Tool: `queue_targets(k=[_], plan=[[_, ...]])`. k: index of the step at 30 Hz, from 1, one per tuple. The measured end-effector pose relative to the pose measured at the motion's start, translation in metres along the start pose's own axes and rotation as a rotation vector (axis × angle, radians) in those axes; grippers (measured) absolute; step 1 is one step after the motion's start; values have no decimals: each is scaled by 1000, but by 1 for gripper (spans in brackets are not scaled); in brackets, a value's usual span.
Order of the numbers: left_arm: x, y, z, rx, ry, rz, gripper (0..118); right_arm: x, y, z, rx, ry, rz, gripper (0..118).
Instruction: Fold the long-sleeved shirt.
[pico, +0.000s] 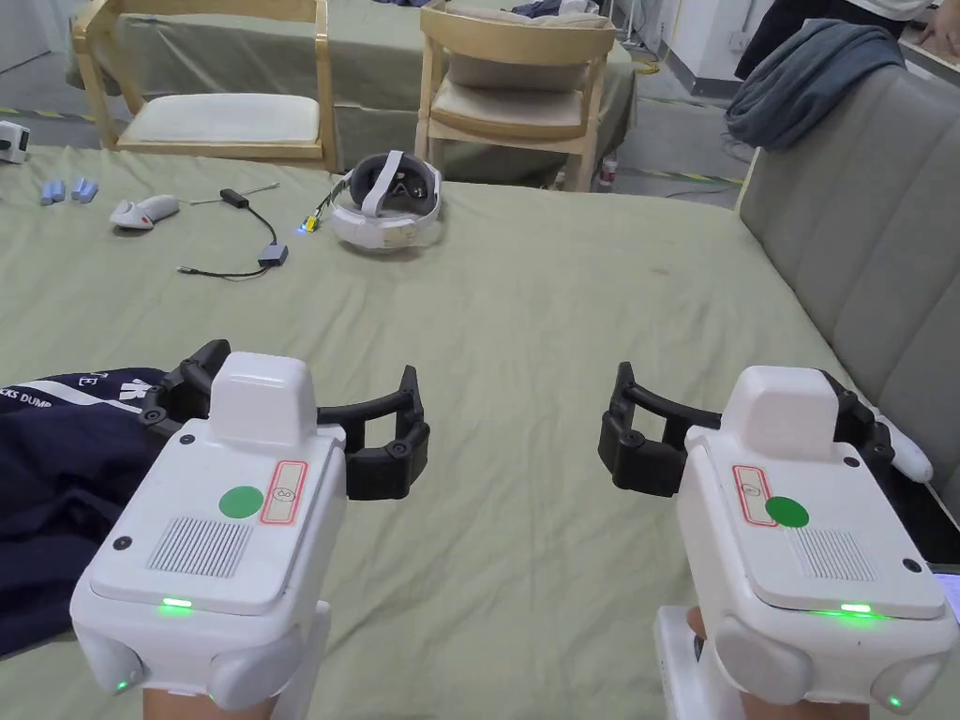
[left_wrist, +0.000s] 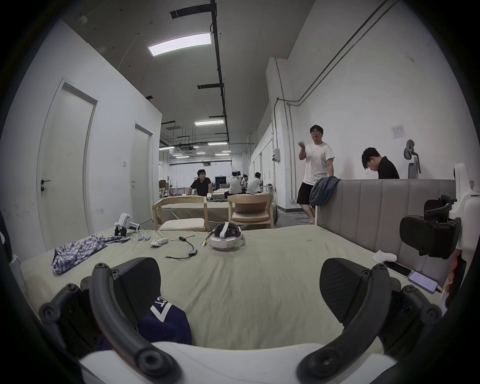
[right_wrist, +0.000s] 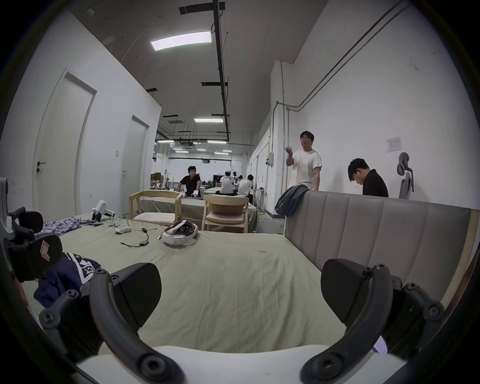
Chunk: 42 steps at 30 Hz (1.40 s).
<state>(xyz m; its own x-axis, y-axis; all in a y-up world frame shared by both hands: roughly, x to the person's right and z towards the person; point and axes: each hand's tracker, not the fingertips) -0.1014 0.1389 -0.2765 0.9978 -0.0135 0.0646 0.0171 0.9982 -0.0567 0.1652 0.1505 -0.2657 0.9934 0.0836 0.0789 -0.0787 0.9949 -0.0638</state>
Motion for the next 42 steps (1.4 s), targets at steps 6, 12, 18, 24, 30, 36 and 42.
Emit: queue_targets(k=[6,12,18,24,30,36,42], plan=[[1,-3,-2,1,-2,-20,111,0,0,0,3,1,-3,118],[-1,-1,0,7,-8,-2,111,0,0,0,0,1,-8,118],[0,-3,0,18,-12,-19,111,2,2,1,-4,7,-25,118],[3,0,1,-6,41,-50,7,0,1,-1,-46,-27,-29,1],[-13,-3,2,-14,53,-36,6,5,-5,-7,-76,-12,-104,1],[-59,12,19,24,153,-23,6,-46,4,-22,-81,127,-60,1],[-131,6,64,-7,394,4,6,-158,25,-17,-32,397,-70,1]])
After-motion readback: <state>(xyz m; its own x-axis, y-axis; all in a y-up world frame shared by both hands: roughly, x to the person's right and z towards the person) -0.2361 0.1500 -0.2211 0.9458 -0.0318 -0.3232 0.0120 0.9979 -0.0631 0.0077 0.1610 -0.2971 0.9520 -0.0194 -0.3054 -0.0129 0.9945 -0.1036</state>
